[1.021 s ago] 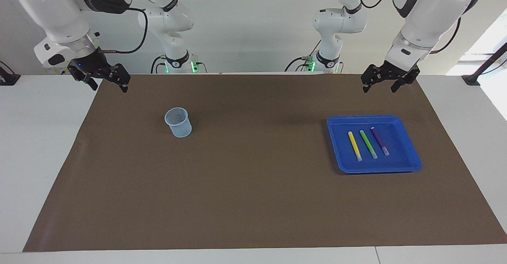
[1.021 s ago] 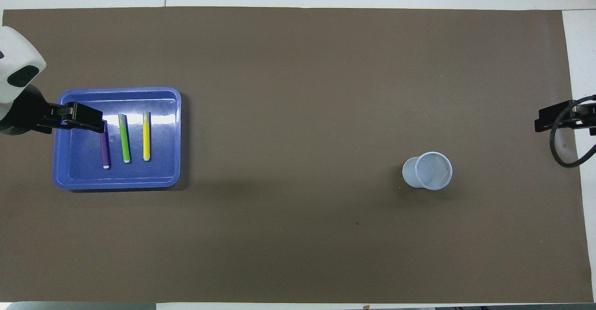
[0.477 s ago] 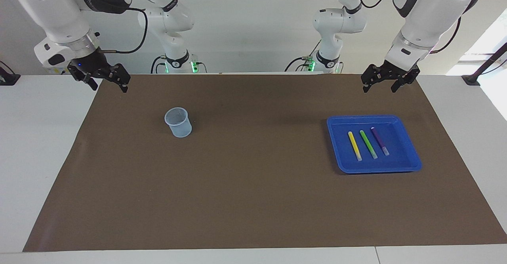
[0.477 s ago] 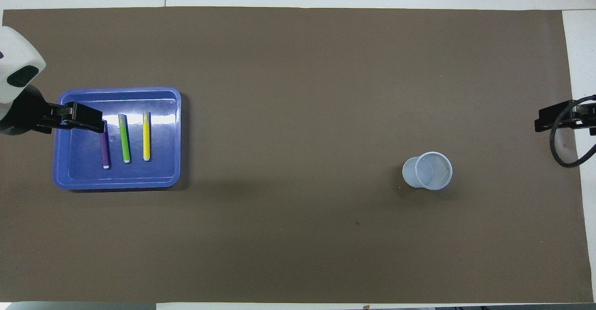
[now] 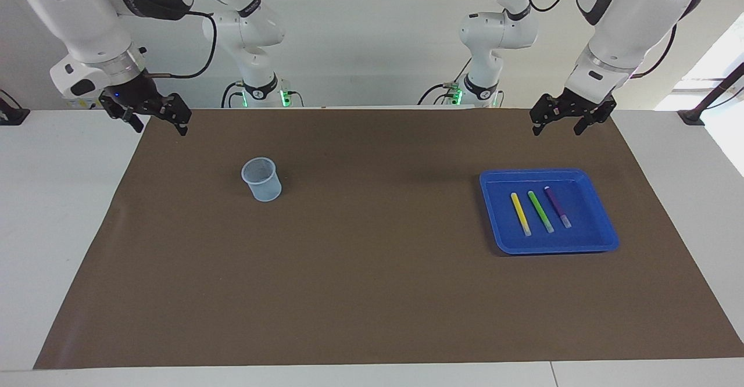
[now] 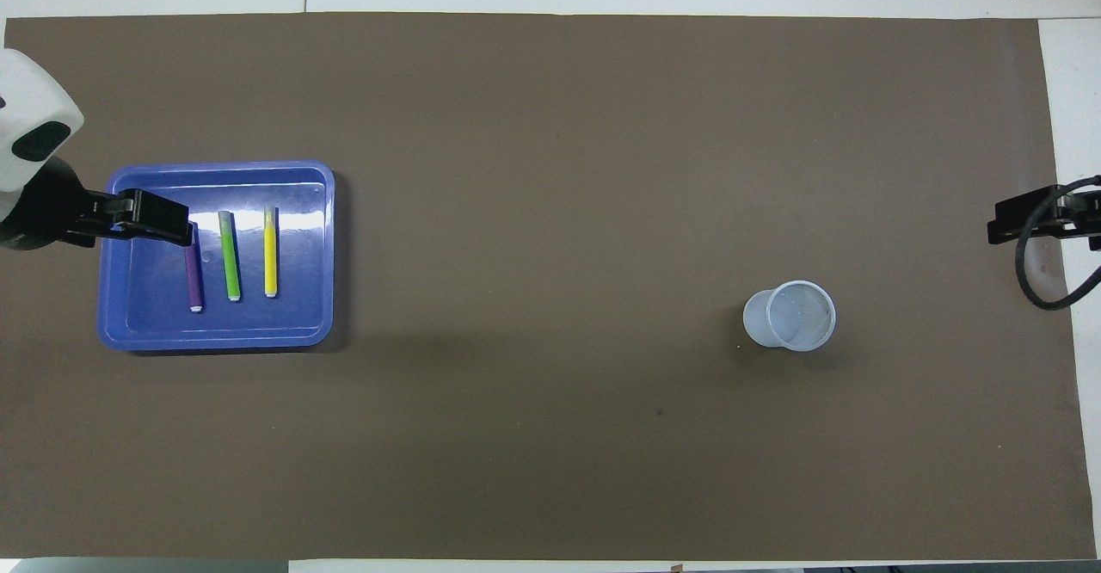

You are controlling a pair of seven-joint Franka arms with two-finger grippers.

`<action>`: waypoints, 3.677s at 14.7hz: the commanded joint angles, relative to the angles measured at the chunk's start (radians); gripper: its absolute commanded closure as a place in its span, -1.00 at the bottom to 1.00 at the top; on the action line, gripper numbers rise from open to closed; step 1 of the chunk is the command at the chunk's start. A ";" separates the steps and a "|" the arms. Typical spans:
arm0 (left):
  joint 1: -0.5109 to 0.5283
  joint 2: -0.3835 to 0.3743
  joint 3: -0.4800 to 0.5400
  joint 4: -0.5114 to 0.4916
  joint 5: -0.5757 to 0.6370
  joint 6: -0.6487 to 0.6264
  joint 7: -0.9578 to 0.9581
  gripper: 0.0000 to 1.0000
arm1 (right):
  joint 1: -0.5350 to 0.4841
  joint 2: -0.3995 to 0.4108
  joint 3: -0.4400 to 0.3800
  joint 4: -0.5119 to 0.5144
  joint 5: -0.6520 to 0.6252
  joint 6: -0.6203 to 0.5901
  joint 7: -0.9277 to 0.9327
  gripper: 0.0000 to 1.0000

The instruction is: Transfer and insert pens with both arms

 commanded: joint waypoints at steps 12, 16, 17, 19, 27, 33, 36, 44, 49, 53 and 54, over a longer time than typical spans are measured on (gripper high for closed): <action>0.018 -0.089 0.004 -0.173 0.019 0.120 -0.002 -1.00 | 0.035 -0.024 0.014 -0.020 0.044 -0.025 -0.068 -1.00; 0.059 -0.099 0.005 -0.282 0.019 0.221 0.011 -1.00 | -0.017 -0.027 0.008 -0.037 0.272 -0.026 -0.018 -1.00; 0.079 -0.099 0.005 -0.316 0.019 0.250 0.039 -1.00 | -0.019 -0.031 0.008 -0.049 0.320 -0.026 -0.013 -1.00; 0.125 -0.087 0.005 -0.365 0.019 0.307 0.101 -1.00 | -0.017 -0.040 0.008 -0.063 0.404 -0.031 0.062 -1.00; 0.211 0.070 0.005 -0.424 0.021 0.507 0.187 -1.00 | 0.095 -0.104 0.014 -0.210 0.739 0.127 0.458 -1.00; 0.234 0.160 0.007 -0.441 0.021 0.607 0.181 -1.00 | 0.076 -0.112 0.011 -0.213 0.840 0.037 0.458 -1.00; 0.251 0.200 0.005 -0.444 0.021 0.657 0.179 -1.00 | 0.084 -0.110 0.011 -0.212 0.847 0.069 0.470 -1.00; 0.244 0.276 0.004 -0.436 0.021 0.745 0.135 -0.51 | 0.213 -0.113 0.018 -0.236 0.847 0.273 0.642 -1.00; 0.242 0.283 0.004 -0.428 0.021 0.749 0.133 -0.31 | 0.266 -0.124 0.020 -0.270 0.845 0.383 0.644 -1.00; 0.242 0.294 0.004 -0.430 0.021 0.765 0.135 -0.14 | 0.279 -0.127 0.023 -0.284 0.843 0.397 0.633 -1.00; 0.242 0.294 0.004 -0.428 0.021 0.765 0.135 -0.09 | 0.295 -0.129 0.025 -0.290 0.843 0.414 0.634 -1.00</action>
